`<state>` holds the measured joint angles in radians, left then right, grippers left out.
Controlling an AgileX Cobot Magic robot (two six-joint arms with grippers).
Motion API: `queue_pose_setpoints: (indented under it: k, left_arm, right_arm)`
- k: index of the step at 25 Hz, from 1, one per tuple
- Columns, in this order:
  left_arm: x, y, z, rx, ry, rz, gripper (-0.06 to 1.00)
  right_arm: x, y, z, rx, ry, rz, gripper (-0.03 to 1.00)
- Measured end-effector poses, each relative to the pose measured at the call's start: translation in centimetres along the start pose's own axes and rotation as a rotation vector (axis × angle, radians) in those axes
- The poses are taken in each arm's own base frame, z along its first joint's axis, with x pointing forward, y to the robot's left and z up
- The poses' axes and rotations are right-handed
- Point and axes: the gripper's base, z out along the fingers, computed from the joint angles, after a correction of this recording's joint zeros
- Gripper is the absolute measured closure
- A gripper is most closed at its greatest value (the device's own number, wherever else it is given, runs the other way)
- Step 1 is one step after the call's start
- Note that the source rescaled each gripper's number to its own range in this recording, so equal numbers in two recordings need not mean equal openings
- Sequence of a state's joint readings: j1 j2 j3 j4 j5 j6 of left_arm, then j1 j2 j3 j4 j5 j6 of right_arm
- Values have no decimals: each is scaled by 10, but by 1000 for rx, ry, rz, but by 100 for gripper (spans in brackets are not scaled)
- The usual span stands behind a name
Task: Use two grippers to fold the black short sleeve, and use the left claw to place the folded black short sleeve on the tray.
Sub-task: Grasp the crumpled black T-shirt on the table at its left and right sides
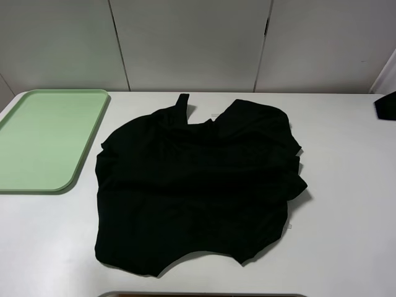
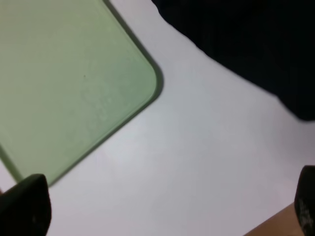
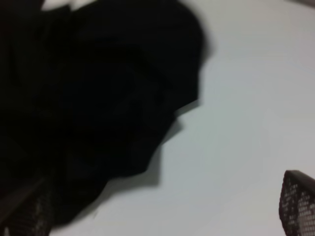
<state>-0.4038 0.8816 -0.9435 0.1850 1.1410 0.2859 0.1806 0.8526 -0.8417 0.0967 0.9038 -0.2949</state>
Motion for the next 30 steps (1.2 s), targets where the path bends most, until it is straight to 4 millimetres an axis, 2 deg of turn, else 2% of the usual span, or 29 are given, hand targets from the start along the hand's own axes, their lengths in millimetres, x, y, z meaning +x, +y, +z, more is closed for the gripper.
queue_pose_setpoints:
  k: [7,12,17,22,26,30]
  left_arm:
    - [-27,-24,22,34,61,289,-5]
    - [-44,-40,38,114,35,426,-4]
    - [-64,-50,70,173,69,456,-4]
    - [-81,-61,117,218,145,551,-4]
    - [-86,-68,157,257,237,564,-4]
    - [-86,-68,183,247,307,634,-4]
  right_arm:
    - [-11,44,63,-159,205,-334,-3]
    - [-8,74,93,-221,296,-506,-3]
    - [-7,85,103,-239,303,-593,-3]
    - [-10,85,105,-233,272,-660,-3]
    - [-11,84,105,-221,250,-740,-3]
    - [-13,81,106,-203,238,-855,-3]
